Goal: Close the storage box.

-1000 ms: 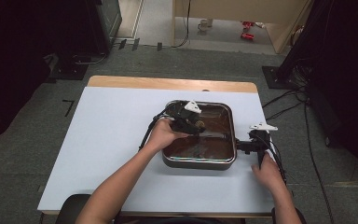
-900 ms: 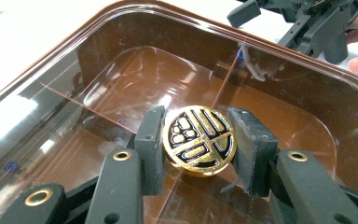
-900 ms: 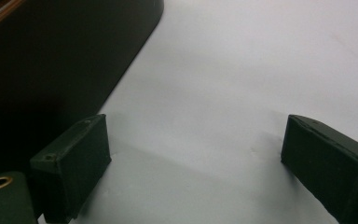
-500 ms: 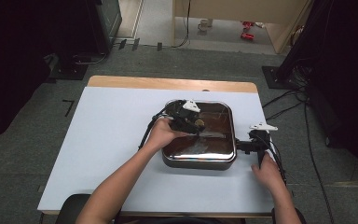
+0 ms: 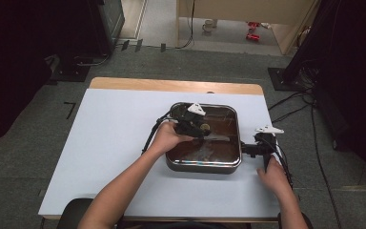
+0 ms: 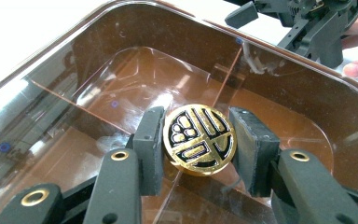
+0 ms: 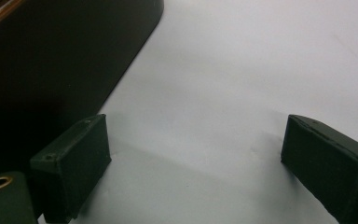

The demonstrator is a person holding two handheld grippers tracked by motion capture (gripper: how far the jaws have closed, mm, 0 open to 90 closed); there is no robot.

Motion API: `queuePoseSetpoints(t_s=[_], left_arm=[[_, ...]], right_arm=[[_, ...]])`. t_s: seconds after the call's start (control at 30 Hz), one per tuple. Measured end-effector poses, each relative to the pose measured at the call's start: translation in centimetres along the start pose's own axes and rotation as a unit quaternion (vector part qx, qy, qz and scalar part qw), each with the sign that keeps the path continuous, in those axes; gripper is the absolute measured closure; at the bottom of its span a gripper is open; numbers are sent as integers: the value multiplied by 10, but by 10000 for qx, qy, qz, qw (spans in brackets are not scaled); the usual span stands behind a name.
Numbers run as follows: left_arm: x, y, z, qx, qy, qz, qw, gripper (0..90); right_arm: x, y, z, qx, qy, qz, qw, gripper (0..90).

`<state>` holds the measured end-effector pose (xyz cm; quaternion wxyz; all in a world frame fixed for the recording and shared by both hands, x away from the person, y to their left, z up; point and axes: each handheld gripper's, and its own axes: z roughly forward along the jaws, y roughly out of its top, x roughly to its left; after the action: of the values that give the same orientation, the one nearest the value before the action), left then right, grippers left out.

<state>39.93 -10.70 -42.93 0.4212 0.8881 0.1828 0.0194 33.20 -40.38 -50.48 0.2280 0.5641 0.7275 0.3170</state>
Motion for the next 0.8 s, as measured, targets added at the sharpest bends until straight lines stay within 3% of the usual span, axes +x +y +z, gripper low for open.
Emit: queuePoseSetpoints(t_s=[0.23, 0.33, 0.43, 0.63, 0.8], left_arm=[[-2, 2, -6, 110, 39, 37, 9999, 447], [-2, 2, -9, 161, 37, -43, 9999, 393], [-2, 3, -14, 130, -37, -168, 9998, 378], [-6, 0, -23, 83, 20, -124, 9999, 385], [-6, -4, -30, 8, -29, -308, 9995, 383]], right_arm=[[0, 0, 0, 1, 2, -2, 10000, 73], [0, 0, 0, 0, 2, -3, 10000, 73], [0, 0, 0, 1, 3, 1, 10000, 73], [0, 0, 0, 5, 9, 10, 10000, 73], [0, 0, 0, 6, 7, 9, 10000, 73]])
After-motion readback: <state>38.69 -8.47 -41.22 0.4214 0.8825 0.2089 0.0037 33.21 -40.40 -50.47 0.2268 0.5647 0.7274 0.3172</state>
